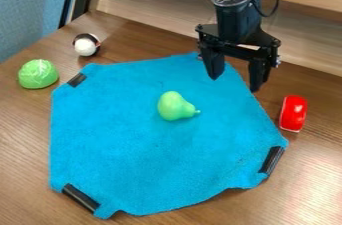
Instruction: Fold the cloth from right to left
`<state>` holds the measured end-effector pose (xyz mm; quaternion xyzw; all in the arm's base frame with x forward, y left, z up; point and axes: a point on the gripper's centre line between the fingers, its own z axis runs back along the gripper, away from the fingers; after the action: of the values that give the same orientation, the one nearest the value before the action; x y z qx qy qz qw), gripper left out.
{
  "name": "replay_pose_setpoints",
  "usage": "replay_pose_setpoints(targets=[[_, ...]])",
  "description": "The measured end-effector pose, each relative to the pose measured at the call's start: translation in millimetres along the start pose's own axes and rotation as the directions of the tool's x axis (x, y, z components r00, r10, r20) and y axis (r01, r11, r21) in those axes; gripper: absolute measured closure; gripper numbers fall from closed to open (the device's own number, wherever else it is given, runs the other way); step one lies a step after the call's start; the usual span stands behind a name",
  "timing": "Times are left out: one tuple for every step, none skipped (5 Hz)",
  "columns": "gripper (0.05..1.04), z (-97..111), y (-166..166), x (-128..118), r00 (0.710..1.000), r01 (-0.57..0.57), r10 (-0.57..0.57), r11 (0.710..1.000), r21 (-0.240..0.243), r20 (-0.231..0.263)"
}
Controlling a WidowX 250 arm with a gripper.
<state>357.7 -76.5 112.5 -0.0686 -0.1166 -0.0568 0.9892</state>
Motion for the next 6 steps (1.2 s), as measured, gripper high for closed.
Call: replay_pose_setpoints(targets=[[0.083,-13.6,1.3,-5.6,0.999,-0.010,0.010,1.000,-0.001,-0.041],[0.083,-30.0,-7.6,-13.4,0.997,0.005,-0.007,1.000,-0.025,-0.072],[0.083,-38.4,-23.1,-15.8,0.996,0.047,-0.050,0.998,-0.035,-0.080],[0.083,-38.9,-31.5,-13.5,0.997,0.040,-0.042,0.999,-0.035,-0.058],[0.083,-50.9,-41.7,-19.5,0.995,0.033,-0.034,0.999,-0.011,-0.092],[0.083,-66.1,-47.1,-27.0,0.991,0.009,-0.008,1.000,0.012,-0.134]])
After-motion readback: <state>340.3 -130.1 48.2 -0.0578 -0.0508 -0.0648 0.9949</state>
